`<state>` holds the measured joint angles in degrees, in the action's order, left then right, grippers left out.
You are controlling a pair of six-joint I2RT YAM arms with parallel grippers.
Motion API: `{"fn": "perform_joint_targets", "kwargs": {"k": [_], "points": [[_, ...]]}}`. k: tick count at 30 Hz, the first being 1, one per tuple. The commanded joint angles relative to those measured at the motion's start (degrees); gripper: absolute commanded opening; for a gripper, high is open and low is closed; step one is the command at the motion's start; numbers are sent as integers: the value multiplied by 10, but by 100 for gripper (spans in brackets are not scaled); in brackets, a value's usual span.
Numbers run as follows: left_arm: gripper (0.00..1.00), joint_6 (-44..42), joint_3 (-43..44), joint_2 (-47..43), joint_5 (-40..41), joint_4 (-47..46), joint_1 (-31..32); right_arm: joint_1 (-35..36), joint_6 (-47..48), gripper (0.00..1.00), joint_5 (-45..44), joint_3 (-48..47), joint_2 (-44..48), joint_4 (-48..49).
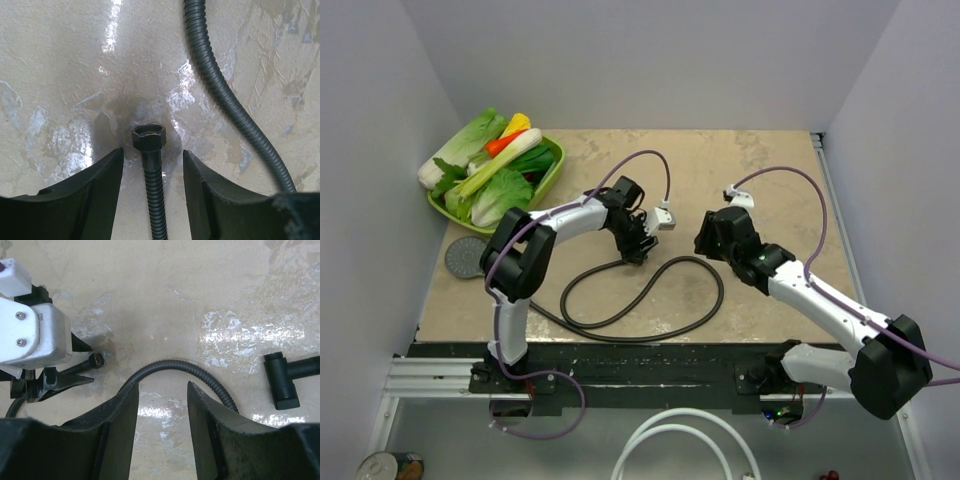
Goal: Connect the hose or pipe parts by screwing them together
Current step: Move the pipeline to the center of the board, then pick up the pipeline from the center of the board.
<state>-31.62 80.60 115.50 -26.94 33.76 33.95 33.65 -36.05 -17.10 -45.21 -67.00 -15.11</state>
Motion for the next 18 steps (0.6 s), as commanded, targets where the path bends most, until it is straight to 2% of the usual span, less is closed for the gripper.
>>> {"fn": "perform_joint_targets", "kwargs": {"k": [1, 7, 13, 16, 17, 18], "points": [[55, 19, 25, 10, -19, -26, 8, -6, -13, 47, -21, 11, 18, -21], [51, 21, 27, 19, -14, -36, 12, -13, -18, 48, -21, 20, 31, -27], [43, 16, 16, 22, -5, -41, 16, -17, -18, 48, -18, 21, 35, -29], [33, 10, 5, 17, 3, -44, 20, -21, -17, 47, -19, 21, 32, -29], [24, 9, 0, 17, 6, -44, 19, -21, -16, 47, -20, 21, 30, -31], [21, 9, -3, 15, 9, -45, 21, -22, -17, 47, -21, 20, 28, -33]]}}
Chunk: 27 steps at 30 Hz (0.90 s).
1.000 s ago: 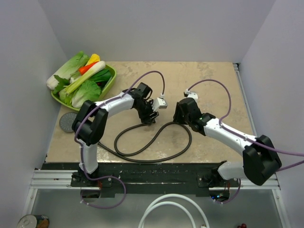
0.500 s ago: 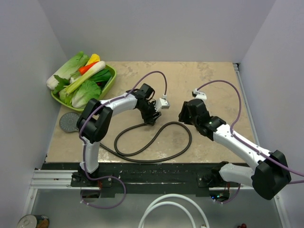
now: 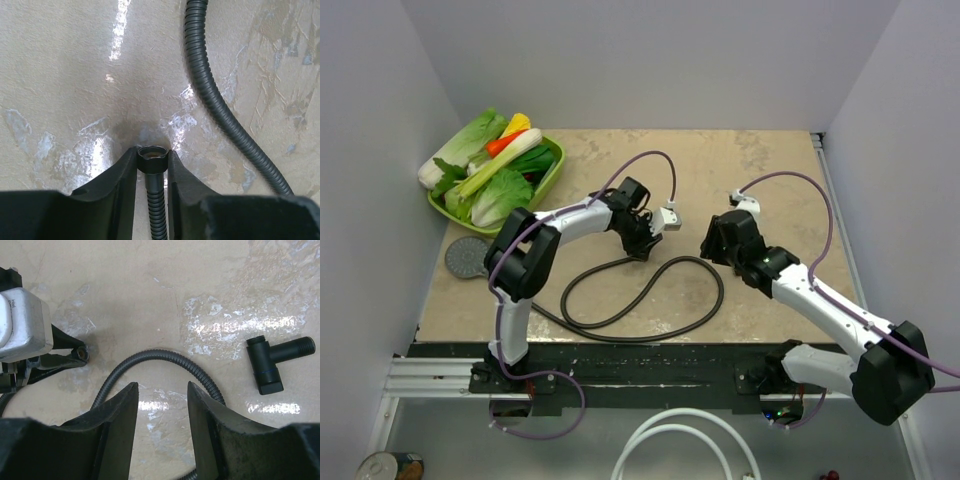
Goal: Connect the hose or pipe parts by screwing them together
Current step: Pick up the pipeline from the center of the board.
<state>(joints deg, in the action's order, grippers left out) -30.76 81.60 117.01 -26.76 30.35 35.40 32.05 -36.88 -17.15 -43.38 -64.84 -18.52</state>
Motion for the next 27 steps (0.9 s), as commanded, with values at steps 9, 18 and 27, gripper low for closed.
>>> {"fn": "perform_joint_targets", "kwargs": {"k": [9, 18, 27], "points": [[38, 14, -24, -24, 9, -6, 5, -10, -8, 47, -18, 2, 3, 2], [39, 7, -47, -38, 26, -13, 6, -11, -6, 46, -18, 0, 9, -4], [56, 15, -56, -54, 51, -32, 5, -13, -6, 45, -12, 1, 12, -1]]}}
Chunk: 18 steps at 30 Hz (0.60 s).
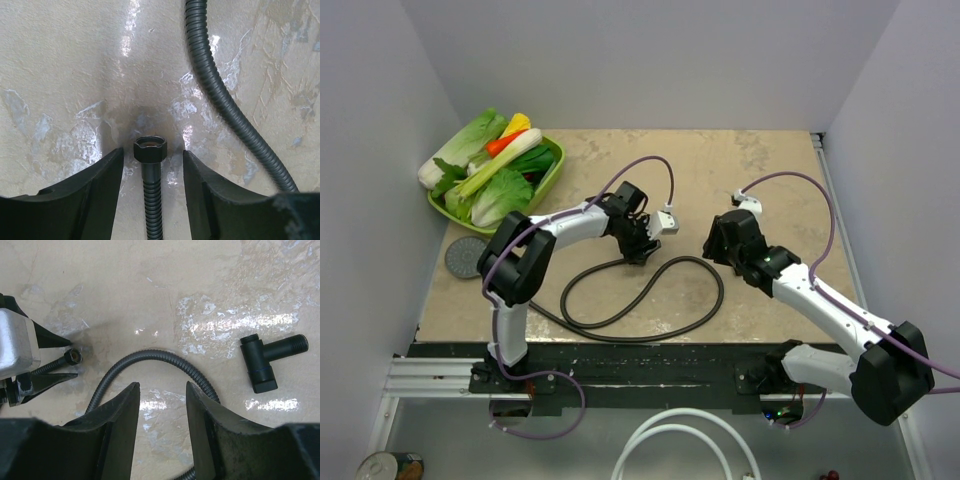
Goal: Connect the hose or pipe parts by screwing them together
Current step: Pick up the pipeline from the center of the board.
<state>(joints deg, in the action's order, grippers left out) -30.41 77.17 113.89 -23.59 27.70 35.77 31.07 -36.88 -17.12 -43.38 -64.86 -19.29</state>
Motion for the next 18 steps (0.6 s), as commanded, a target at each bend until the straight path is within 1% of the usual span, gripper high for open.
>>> {"fn": "perform_joint_targets", "kwargs": {"k": [1, 4, 8, 11, 12, 15, 18], "points": [[56, 13, -11, -23, 21, -5, 1, -2, -6, 45, -12, 2, 13, 7], [56, 15, -11, -21, 18, -5, 2, -2, -6, 44, -12, 3, 14, 7], [52, 21, -10, -16, 8, -7, 1, -2, -5, 43, -12, 3, 15, 6], [49, 26, -7, -11, 3, -9, 1, -2, -5, 43, -12, 3, 15, 6], [45, 27, -8, -10, 2, -9, 1, -2, -4, 43, -12, 3, 13, 6], [41, 30, -8, -7, 1, -12, 2, -2, -6, 42, -13, 4, 11, 6], [41, 35, -7, -6, -3, -12, 2, -3, -8, 42, -18, 4, 4, 4]]}}
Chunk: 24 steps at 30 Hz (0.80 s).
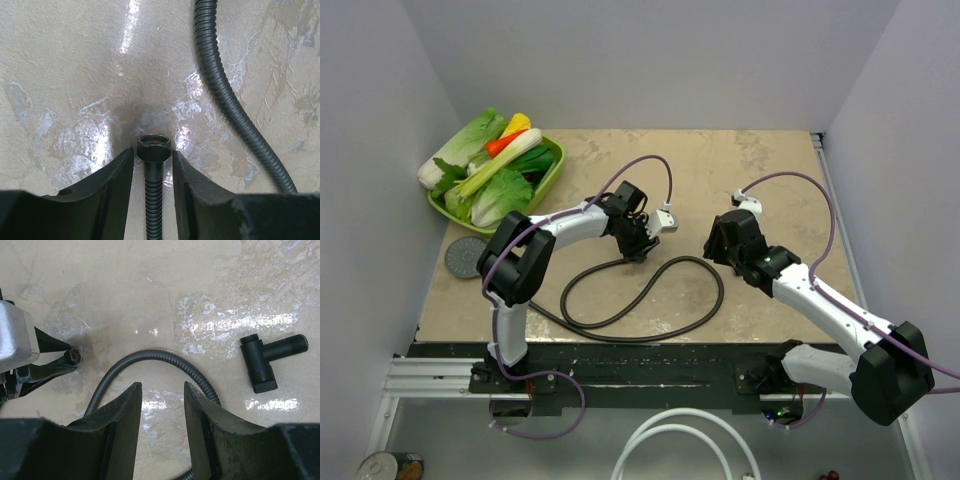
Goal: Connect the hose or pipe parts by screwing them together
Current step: Pick up the pipeline from the center of the board.
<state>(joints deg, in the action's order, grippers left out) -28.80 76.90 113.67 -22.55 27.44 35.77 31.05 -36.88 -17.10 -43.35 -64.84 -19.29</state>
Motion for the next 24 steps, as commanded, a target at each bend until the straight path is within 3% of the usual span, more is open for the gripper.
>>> {"fn": "perform_joint_targets", "kwargs": {"k": [1, 16, 19, 24], "points": [[42, 20, -4, -3, -14, -10, 2, -4, -9, 43, -21, 4, -4, 1], [45, 25, 4, 5, -22, -9, 3, -7, -16, 44, -32, 1, -13, -18], [36, 25, 4, 9, -24, -8, 7, -10, -35, 50, -67, 0, -21, -43], [6, 26, 0, 14, -17, -14, 16, -30, -92, 76, -129, -7, -34, -88]]}}
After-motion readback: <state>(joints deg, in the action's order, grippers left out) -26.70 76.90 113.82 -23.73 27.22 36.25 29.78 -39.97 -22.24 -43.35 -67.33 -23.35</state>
